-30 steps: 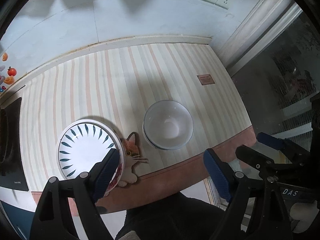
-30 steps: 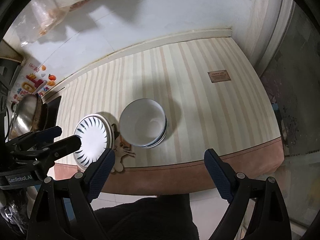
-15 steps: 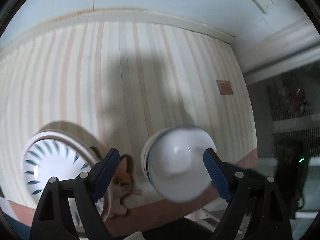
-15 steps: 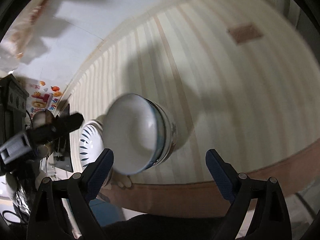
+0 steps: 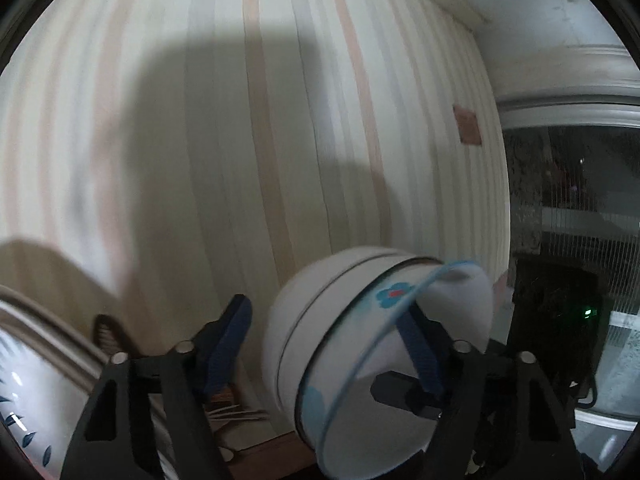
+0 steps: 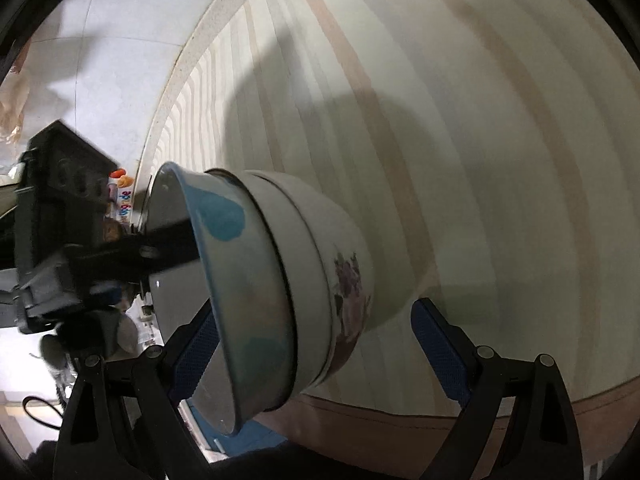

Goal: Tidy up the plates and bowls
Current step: 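Lift the bowl stack with both grippers and carry it over the plates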

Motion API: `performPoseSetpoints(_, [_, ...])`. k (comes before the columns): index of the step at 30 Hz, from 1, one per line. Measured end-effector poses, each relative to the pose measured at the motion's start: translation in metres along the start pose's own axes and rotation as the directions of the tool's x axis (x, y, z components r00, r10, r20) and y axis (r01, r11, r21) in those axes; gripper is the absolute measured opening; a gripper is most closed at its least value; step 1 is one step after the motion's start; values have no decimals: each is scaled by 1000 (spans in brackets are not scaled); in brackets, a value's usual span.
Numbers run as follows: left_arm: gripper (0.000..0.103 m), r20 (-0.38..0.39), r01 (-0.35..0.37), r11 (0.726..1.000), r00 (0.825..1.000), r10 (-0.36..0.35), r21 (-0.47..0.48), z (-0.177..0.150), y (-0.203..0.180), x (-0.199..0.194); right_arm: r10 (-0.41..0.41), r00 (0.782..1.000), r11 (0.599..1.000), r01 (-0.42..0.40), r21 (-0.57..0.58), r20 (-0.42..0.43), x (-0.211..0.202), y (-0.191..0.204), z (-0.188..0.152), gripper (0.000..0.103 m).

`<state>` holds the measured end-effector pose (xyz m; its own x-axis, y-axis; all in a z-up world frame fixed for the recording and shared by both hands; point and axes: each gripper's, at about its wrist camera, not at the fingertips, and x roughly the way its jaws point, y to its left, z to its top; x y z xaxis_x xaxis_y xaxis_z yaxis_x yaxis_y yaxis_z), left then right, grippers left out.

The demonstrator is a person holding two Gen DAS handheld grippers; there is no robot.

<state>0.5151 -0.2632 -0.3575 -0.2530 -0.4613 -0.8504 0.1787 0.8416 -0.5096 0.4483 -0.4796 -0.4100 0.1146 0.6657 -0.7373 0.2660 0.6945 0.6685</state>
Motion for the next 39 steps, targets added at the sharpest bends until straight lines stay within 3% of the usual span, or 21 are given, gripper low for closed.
performPoseSetpoints(2, [59,-11,-10,1000,1000,10,7,-1,0,5,0,1000,1000,0,-11,-11,3,2,4,89])
performPoseSetpoints(4, [58,1,-15,1000,1000,15,20,-4,-1,4,-6,1000,1000,5,-26,-27,8,6,7,64])
performPoseSetpoints(6, [58,8,-17,1000,1000,17,13,-5,0,2,-24,999,999,22,-37,-40,13,9,8,61])
performPoseSetpoints(23, [58,74,-71,997,995,72,-22,-26,1,-24,-20,999,997,16,-80,-49,23,27,19,59])
performPoseSetpoints(39, [58,187,-55,998,980,62,-40,-58,23,-93,-22,997,979,8,-203,-68,27,103,19,57])
